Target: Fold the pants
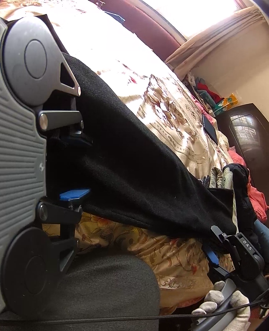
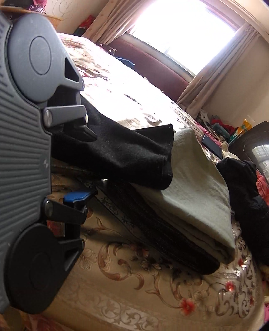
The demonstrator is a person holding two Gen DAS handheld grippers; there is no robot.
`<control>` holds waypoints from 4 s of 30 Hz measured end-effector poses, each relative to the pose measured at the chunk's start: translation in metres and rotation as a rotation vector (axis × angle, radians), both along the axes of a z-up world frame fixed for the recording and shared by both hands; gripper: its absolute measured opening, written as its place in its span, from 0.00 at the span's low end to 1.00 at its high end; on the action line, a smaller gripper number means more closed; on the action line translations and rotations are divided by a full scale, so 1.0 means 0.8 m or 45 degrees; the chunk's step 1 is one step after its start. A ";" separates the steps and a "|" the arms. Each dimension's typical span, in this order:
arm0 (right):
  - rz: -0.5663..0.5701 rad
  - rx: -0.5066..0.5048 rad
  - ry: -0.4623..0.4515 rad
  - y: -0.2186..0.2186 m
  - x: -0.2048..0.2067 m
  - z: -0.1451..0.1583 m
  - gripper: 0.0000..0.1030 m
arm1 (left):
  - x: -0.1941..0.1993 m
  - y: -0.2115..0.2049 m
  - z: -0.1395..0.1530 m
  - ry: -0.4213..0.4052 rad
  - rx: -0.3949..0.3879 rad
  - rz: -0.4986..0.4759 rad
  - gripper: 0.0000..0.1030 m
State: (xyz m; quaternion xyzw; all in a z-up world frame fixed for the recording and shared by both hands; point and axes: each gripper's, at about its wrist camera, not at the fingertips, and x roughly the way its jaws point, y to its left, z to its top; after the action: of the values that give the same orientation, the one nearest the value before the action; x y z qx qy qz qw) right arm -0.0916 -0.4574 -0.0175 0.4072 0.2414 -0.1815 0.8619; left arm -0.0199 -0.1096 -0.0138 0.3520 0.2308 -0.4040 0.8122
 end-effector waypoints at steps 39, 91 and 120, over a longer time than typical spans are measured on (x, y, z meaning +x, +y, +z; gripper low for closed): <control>0.463 0.396 -0.030 0.131 0.072 0.009 0.05 | 0.012 0.032 0.038 0.261 -0.262 0.018 0.19; 1.869 -1.110 0.171 0.437 0.100 0.014 0.06 | -0.008 0.171 0.006 0.213 0.266 0.244 0.22; 0.946 -0.425 0.168 0.224 0.074 0.050 0.29 | 0.004 0.147 0.064 0.301 -0.038 0.238 0.28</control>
State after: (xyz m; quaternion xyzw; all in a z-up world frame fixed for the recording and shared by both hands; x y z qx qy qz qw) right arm -0.0328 -0.2786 0.0224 0.1345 0.3938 0.0796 0.9058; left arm -0.0163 0.0082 0.0371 0.2668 0.3505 -0.3685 0.8187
